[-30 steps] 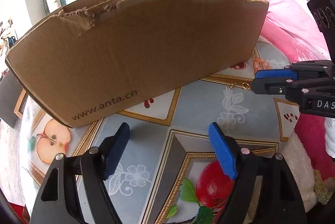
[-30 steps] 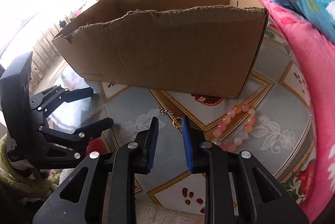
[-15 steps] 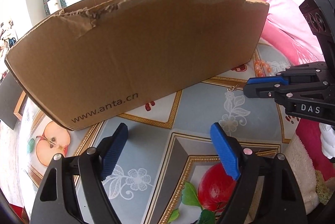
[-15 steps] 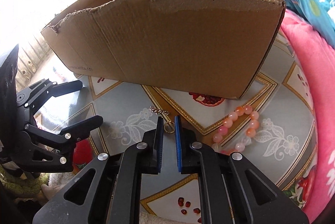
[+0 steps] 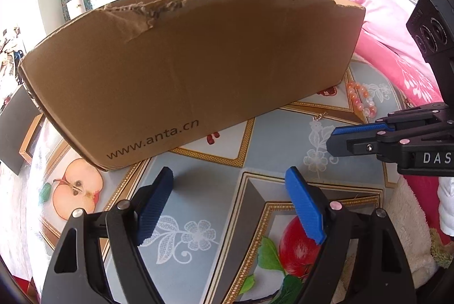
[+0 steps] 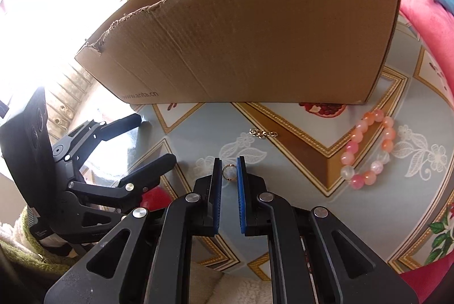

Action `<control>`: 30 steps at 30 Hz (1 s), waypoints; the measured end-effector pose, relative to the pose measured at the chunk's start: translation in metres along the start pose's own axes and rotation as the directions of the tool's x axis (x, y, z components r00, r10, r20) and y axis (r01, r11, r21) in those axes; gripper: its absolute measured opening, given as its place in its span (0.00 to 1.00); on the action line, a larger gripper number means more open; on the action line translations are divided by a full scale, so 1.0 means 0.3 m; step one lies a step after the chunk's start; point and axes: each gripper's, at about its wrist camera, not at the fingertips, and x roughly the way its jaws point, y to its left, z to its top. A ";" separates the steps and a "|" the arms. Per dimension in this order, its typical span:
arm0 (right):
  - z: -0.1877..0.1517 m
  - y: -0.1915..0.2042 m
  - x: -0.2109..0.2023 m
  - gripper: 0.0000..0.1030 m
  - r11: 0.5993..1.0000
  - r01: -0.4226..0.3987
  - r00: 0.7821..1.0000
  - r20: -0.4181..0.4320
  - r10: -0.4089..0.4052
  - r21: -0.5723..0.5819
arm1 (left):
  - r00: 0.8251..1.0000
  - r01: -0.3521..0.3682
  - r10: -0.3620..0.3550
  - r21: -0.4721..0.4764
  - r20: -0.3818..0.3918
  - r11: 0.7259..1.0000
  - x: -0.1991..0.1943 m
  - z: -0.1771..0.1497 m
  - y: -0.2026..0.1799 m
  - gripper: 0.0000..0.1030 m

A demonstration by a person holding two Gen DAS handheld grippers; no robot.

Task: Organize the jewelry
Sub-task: 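Close the right tool on a small gold ring beside the gold chain, then move the open left tool toward a gold ring while the right tool holds its piece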

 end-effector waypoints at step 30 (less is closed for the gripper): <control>-0.051 -0.078 -0.182 0.10 0.995 -0.090 0.991 0.107 0.085 0.043 | 0.987 0.160 -0.159 0.206 -0.022 0.965 -0.003 0.034 -0.134 0.22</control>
